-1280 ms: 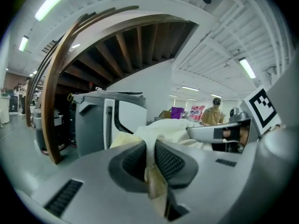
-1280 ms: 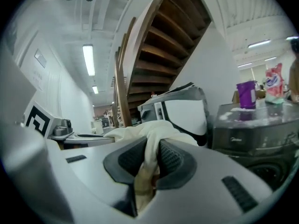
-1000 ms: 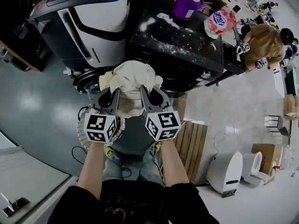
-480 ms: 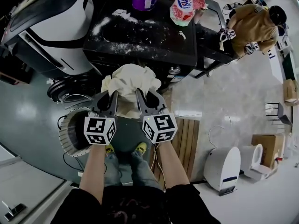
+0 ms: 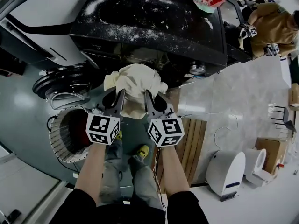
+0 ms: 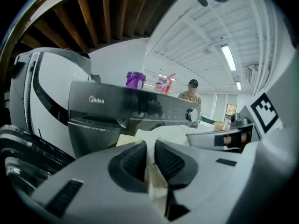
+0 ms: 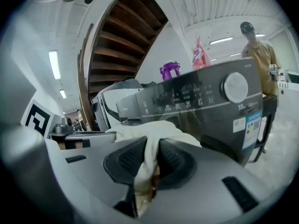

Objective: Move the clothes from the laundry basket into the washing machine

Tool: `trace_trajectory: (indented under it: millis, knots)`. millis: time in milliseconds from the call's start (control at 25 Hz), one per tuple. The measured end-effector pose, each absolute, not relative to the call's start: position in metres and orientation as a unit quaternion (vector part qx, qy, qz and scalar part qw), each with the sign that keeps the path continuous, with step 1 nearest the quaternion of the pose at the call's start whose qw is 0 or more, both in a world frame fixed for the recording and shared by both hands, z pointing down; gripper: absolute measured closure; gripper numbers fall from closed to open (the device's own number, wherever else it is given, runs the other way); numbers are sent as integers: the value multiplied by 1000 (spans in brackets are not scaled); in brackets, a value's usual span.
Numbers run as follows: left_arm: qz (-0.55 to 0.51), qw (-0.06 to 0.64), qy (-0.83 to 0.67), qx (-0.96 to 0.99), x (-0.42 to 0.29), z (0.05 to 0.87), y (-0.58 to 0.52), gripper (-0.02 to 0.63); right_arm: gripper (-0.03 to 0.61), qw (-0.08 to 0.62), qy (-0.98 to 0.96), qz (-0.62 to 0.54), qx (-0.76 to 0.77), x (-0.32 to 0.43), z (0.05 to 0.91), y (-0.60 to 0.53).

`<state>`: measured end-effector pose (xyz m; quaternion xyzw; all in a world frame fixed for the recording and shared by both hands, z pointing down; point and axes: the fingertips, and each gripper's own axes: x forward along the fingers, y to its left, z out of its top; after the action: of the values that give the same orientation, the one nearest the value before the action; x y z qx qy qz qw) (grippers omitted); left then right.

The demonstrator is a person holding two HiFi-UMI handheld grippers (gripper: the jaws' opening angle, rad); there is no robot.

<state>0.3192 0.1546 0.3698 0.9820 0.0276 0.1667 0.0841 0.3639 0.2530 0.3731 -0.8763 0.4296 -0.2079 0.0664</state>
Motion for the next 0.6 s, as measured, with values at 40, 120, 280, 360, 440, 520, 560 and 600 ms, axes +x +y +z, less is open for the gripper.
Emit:
trace_trajectory:
  millis: [40,120,280,360,440,520,560,600]
  knots:
    - [166,87,29,982,324,387,151,571,520,66,427,-210,-877,368,390,250]
    - [164,90,30,982,334,421,145,571,520,67,421,-213,-879,377,424,245]
    - [149,85,34,985,364,479,135,571,520,70,412,-201,-886,405,481,236]
    - [138,78,37,987,380,503,133,571,520,69,408,-193,-890,419,505,233]
    - [129,75,41,988,396,528,133,571,520,69,403,-186,-893,435,530,230]
    - [116,78,44,989,415,552,130,571,520,67,398,-176,-898,453,553,228]
    - [106,80,45,990,426,561,128,571,520,64,395,-169,-901,463,564,226]
    - [96,79,46,991,436,569,126,571,520,60,393,-162,-903,473,573,225]
